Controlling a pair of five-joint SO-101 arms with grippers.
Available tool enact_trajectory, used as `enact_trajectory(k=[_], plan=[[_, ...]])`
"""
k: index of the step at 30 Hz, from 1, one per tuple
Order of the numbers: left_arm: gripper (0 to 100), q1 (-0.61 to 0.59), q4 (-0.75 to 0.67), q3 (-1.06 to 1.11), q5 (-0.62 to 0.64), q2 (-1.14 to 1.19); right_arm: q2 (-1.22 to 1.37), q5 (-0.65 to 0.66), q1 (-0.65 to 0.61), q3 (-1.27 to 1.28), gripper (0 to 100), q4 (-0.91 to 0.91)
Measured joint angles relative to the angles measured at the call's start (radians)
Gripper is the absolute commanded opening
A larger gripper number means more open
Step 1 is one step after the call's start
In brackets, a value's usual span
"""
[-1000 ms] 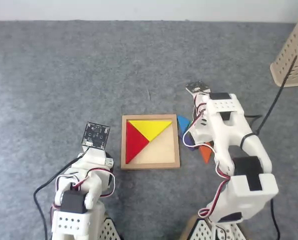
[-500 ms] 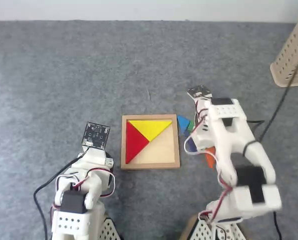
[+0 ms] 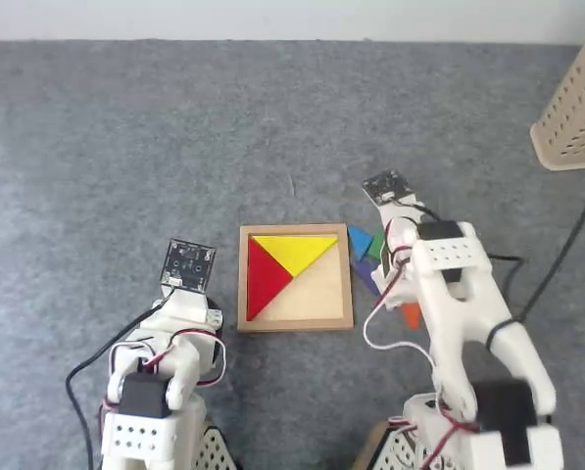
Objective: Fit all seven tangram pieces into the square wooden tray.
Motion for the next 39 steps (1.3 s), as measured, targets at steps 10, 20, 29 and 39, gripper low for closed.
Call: enact_trajectory(k=[10,20,29,39], plan=[[1,0.000,0.000,0.000,0.000,0.000,0.095,-0.006,-0.003,-0.044,19.1,0.003],[1,0.000,0.000,0.000,0.000,0.000,0.014,0.044,-0.018,-0.044,19.1,0.028],[1,0.000,0.000,0.000,0.000,0.000,0.212,0.049,-0.029,-0.087,18.5,0.032],[1,0.002,0.000,0.000,0.000,0.000,0.235,0.025,-0.025,-0.144,1.7,0.055]])
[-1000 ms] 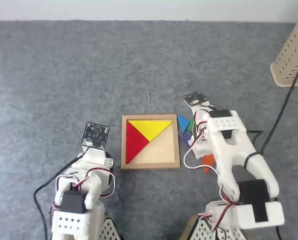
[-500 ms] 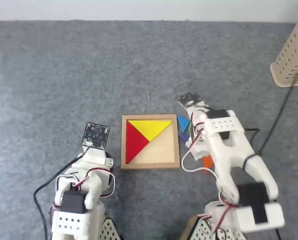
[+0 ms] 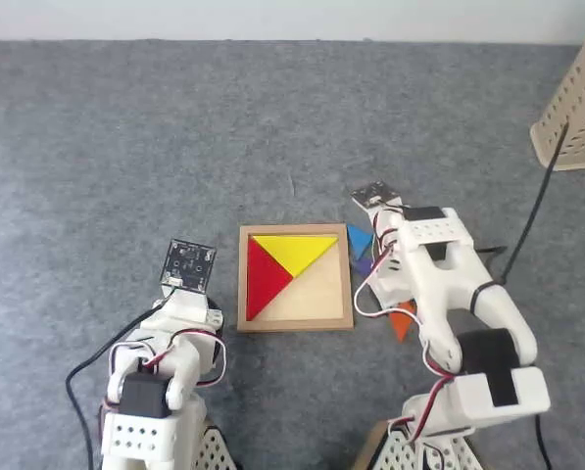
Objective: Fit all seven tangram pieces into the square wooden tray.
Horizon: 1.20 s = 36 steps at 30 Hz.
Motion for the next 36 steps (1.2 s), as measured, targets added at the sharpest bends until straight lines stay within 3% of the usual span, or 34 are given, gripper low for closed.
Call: enact_trajectory(k=[6,16,26,32,36], plan=[[1,0.000,0.000,0.000,0.000,0.000,0.009,-0.055,-0.035,-0.161,0.7,0.146],[1,0.000,0.000,0.000,0.000,0.000,0.120,-0.219,-0.293,-0.499,0.7,0.215],[1,0.000,0.000,0.000,0.000,0.000,0.307,-0.345,-0.302,-0.534,1.2,0.152],[1,-0.002,0.000,0.000,0.000,0.000,0.307,-0.350,-0.301,-0.577,15.1,0.147],[1,0.000,0.000,0.000,0.000,0.000,0.307,-0.350,-0.302,-0.592,15.8,0.147]])
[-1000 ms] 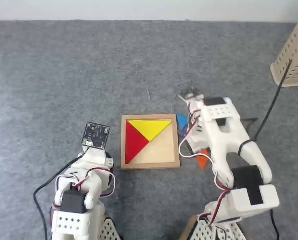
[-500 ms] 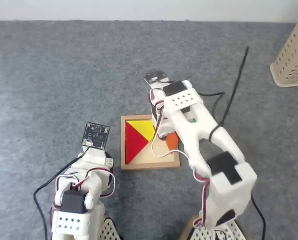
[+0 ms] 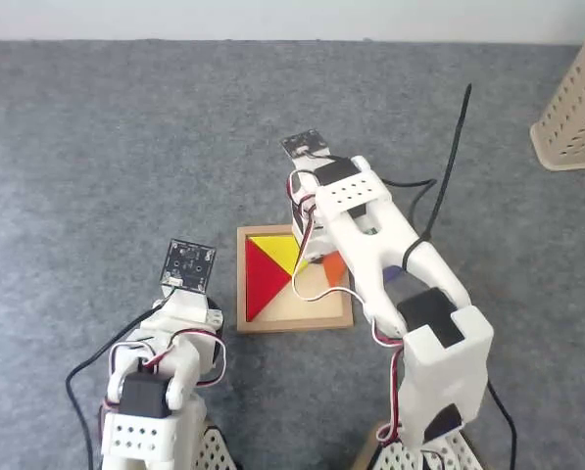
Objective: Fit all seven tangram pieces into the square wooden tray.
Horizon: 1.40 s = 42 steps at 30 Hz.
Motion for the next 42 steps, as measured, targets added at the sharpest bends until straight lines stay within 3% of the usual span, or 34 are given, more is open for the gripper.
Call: enact_trajectory(k=[9,13,24,33,42], plan=[[1,0.000,0.000,0.000,0.000,0.000,0.000,0.000,0.000,-0.006,15.0,0.000],[1,0.000,0.000,0.000,0.000,0.000,0.000,0.000,0.002,-0.006,0.0,0.000],[1,0.000,0.000,0.000,0.000,0.000,-0.150,0.040,0.018,0.270,0.7,-0.199],[1,0.000,0.000,0.000,0.000,0.000,-0.147,0.074,0.025,0.285,0.7,-0.227],[1,0.000,0.000,0.000,0.000,0.000,-0.054,0.091,0.117,0.178,0.7,-0.230]])
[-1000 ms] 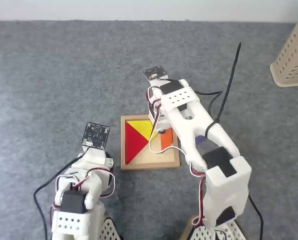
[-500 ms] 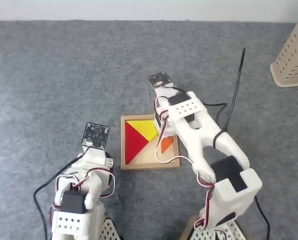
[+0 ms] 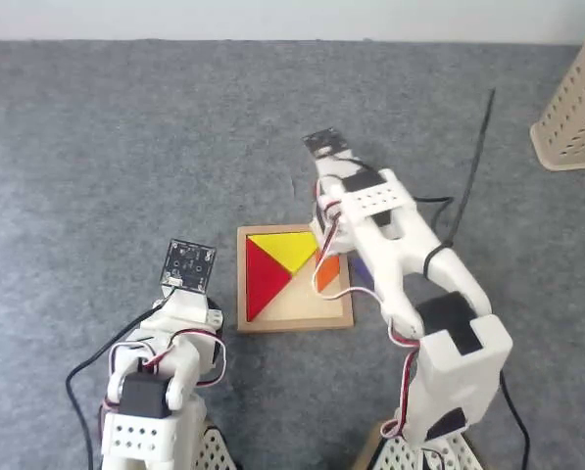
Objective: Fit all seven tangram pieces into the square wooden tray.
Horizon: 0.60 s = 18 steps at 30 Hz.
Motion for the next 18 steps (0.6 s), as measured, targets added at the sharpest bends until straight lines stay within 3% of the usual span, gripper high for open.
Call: enact_trajectory(k=[6,13,18], plan=[[1,0.000,0.000,0.000,0.000,0.000,-0.006,0.020,0.014,-0.003,0.9,0.011],[1,0.000,0.000,0.000,0.000,0.000,-0.229,0.023,0.023,-0.002,1.0,0.186],[1,-0.002,0.000,0.000,0.000,0.000,-0.400,0.066,0.143,-0.002,4.4,0.344]])
